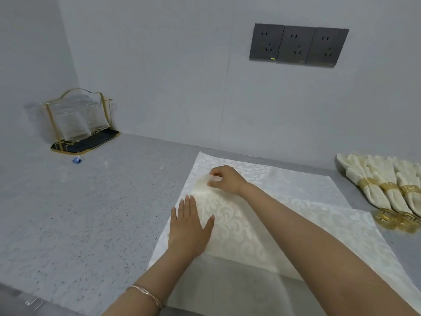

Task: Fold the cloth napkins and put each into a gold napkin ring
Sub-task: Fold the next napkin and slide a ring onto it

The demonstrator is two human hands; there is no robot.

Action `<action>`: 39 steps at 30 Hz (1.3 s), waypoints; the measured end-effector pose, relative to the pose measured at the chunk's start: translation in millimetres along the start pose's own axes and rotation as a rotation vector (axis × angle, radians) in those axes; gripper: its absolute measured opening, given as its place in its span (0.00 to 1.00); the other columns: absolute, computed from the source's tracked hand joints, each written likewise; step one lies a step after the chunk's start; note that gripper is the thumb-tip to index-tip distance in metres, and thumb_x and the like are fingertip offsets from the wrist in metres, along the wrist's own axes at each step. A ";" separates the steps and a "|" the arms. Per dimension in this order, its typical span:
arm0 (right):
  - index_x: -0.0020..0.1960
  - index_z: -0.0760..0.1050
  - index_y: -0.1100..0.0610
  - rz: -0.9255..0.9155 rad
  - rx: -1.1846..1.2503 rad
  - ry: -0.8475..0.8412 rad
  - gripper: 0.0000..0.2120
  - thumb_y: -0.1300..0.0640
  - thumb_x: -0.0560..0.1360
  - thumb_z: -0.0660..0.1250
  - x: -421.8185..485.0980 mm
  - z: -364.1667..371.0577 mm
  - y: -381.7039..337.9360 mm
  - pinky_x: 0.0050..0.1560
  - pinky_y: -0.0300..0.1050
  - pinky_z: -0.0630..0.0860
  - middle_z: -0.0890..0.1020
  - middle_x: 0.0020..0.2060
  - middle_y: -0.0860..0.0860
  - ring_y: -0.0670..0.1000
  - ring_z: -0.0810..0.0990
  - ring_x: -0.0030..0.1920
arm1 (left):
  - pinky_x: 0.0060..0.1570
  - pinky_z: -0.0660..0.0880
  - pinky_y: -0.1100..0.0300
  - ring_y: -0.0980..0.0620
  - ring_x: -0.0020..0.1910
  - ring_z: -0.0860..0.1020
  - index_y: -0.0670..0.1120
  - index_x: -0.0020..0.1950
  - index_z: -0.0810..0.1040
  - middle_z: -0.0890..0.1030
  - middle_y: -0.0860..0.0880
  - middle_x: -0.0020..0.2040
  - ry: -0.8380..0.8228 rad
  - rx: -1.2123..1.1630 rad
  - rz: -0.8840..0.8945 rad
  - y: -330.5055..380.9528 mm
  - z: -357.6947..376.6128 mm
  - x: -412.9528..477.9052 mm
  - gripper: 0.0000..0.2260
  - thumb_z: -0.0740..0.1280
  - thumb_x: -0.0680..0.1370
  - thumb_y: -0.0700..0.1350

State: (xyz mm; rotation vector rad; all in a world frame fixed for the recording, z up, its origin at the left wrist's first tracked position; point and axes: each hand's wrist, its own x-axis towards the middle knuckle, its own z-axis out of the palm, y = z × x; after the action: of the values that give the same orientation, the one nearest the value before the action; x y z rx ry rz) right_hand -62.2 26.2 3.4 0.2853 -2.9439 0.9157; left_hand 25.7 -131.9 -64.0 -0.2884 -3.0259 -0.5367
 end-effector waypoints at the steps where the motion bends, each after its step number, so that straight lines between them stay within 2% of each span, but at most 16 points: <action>1: 0.45 0.78 0.56 -0.033 0.008 0.021 0.02 0.57 0.74 0.69 -3.5 0.8 -5.8 0.52 0.44 0.73 0.80 0.44 0.47 0.49 0.77 0.49 | 0.75 0.38 0.54 0.51 0.78 0.42 0.43 0.77 0.36 0.41 0.47 0.79 0.036 -0.102 0.007 -0.5 -0.7 -0.6 0.33 0.45 0.81 0.61; 5: 0.43 0.77 0.55 -0.116 0.022 0.117 0.03 0.56 0.74 0.69 -38.8 -13.0 -18.3 0.52 0.42 0.74 0.80 0.41 0.44 0.44 0.78 0.47 | 0.76 0.46 0.55 0.53 0.78 0.48 0.49 0.78 0.41 0.45 0.52 0.79 0.123 -0.596 -0.061 -0.9 -13.7 -4.3 0.29 0.47 0.82 0.58; 7: 0.43 0.78 0.53 -0.132 0.016 0.152 0.02 0.56 0.74 0.70 -69.0 -22.1 -16.7 0.52 0.41 0.74 0.81 0.42 0.43 0.43 0.78 0.47 | 0.75 0.47 0.56 0.55 0.77 0.49 0.51 0.79 0.45 0.48 0.54 0.79 0.102 -0.667 -0.036 -0.7 -24.5 -8.6 0.27 0.46 0.82 0.58; 11: 0.46 0.80 0.51 -0.083 -0.080 0.151 0.03 0.52 0.75 0.69 -136.3 -29.4 -0.2 0.55 0.42 0.74 0.83 0.45 0.41 0.41 0.79 0.50 | 0.76 0.46 0.56 0.56 0.77 0.51 0.51 0.79 0.51 0.53 0.55 0.78 0.023 -0.462 0.128 -4.1 -35.2 -20.1 0.24 0.43 0.83 0.56; 16: 0.51 0.82 0.46 -0.031 -0.106 0.137 0.06 0.52 0.75 0.69 -195.3 -23.6 24.6 0.59 0.38 0.74 0.82 0.50 0.35 0.36 0.79 0.54 | 0.75 0.38 0.55 0.54 0.77 0.42 0.52 0.79 0.43 0.44 0.54 0.79 -0.132 -0.045 0.243 -0.8 -21.1 -40.1 0.24 0.39 0.83 0.54; 20: 0.53 0.82 0.44 0.005 -0.121 0.122 0.08 0.53 0.76 0.67 -216.7 -19.4 34.6 0.62 0.38 0.72 0.81 0.53 0.35 0.35 0.77 0.56 | 0.75 0.36 0.54 0.53 0.77 0.40 0.50 0.78 0.39 0.40 0.53 0.78 -0.135 0.110 0.273 7.4 -15.0 -48.9 0.24 0.39 0.83 0.53; 22: 0.54 0.81 0.43 0.017 -0.133 0.119 0.09 0.53 0.76 0.67 -223.2 -18.3 36.1 0.62 0.37 0.71 0.80 0.53 0.34 0.34 0.77 0.56 | 0.74 0.35 0.54 0.53 0.77 0.40 0.50 0.78 0.39 0.40 0.53 0.78 -0.127 0.158 0.289 9.5 -12.5 -51.2 0.28 0.32 0.79 0.57; 24: 0.55 0.81 0.43 0.018 -0.150 0.112 0.10 0.53 0.77 0.66 -229.0 -17.3 35.4 0.62 0.34 0.70 0.79 0.54 0.33 0.34 0.76 0.57 | 0.73 0.35 0.54 0.53 0.77 0.41 0.49 0.78 0.39 0.40 0.54 0.78 -0.126 0.173 0.315 9.9 -10.3 -54.9 0.39 0.23 0.68 0.60; 25: 0.55 0.81 0.42 0.017 -0.169 0.109 0.10 0.53 0.77 0.66 -231.7 -16.4 34.9 0.61 0.32 0.69 0.79 0.55 0.33 0.34 0.75 0.57 | 0.73 0.35 0.54 0.53 0.77 0.41 0.49 0.78 0.40 0.40 0.54 0.78 -0.131 0.178 0.318 9.7 -9.7 -56.1 0.42 0.22 0.65 0.60; 27: 0.56 0.80 0.43 0.015 -0.209 0.103 0.10 0.52 0.77 0.65 -235.3 -13.3 34.7 0.61 0.31 0.69 0.79 0.56 0.34 0.35 0.75 0.58 | 0.73 0.35 0.55 0.54 0.77 0.40 0.49 0.78 0.40 0.40 0.54 0.78 -0.140 0.174 0.304 9.1 -8.4 -56.8 0.39 0.24 0.68 0.60; 30: 0.56 0.80 0.43 0.022 -0.238 0.094 0.10 0.49 0.76 0.64 -238.8 -10.4 33.2 0.59 0.28 0.68 0.78 0.57 0.33 0.35 0.74 0.59 | 0.74 0.36 0.54 0.53 0.77 0.39 0.49 0.78 0.39 0.39 0.53 0.78 -0.171 0.180 0.279 11.0 -10.0 -57.9 0.25 0.37 0.82 0.55; 33: 0.54 0.81 0.44 0.019 -0.252 0.114 0.13 0.43 0.77 0.61 -240.9 -8.2 27.1 0.54 0.26 0.66 0.78 0.56 0.33 0.35 0.75 0.58 | 0.75 0.37 0.54 0.53 0.77 0.38 0.48 0.78 0.39 0.39 0.53 0.78 -0.212 0.164 0.266 12.6 -13.3 -58.6 0.24 0.41 0.84 0.53; 36: 0.51 0.83 0.46 0.011 -0.244 0.153 0.13 0.44 0.78 0.61 -242.5 -3.4 25.8 0.54 0.29 0.70 0.79 0.56 0.35 0.37 0.77 0.57 | 0.75 0.38 0.51 0.52 0.77 0.39 0.49 0.79 0.39 0.39 0.53 0.78 -0.266 0.133 0.240 21.0 -18.4 -52.0 0.25 0.42 0.84 0.53; 39: 0.52 0.83 0.46 0.019 -0.244 0.169 0.12 0.45 0.78 0.62 -240.9 -1.9 29.5 0.52 0.26 0.68 0.80 0.56 0.35 0.37 0.77 0.56 | 0.76 0.40 0.50 0.51 0.78 0.41 0.48 0.79 0.40 0.41 0.52 0.79 -0.275 0.101 0.282 38.8 -17.2 -37.8 0.25 0.42 0.84 0.53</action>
State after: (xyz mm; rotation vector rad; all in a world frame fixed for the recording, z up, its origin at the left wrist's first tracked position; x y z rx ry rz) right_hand 168.9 90.1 -35.0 0.1598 -2.8639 0.5431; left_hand 70.6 -108.7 -38.1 -0.8300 -3.1720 -0.3464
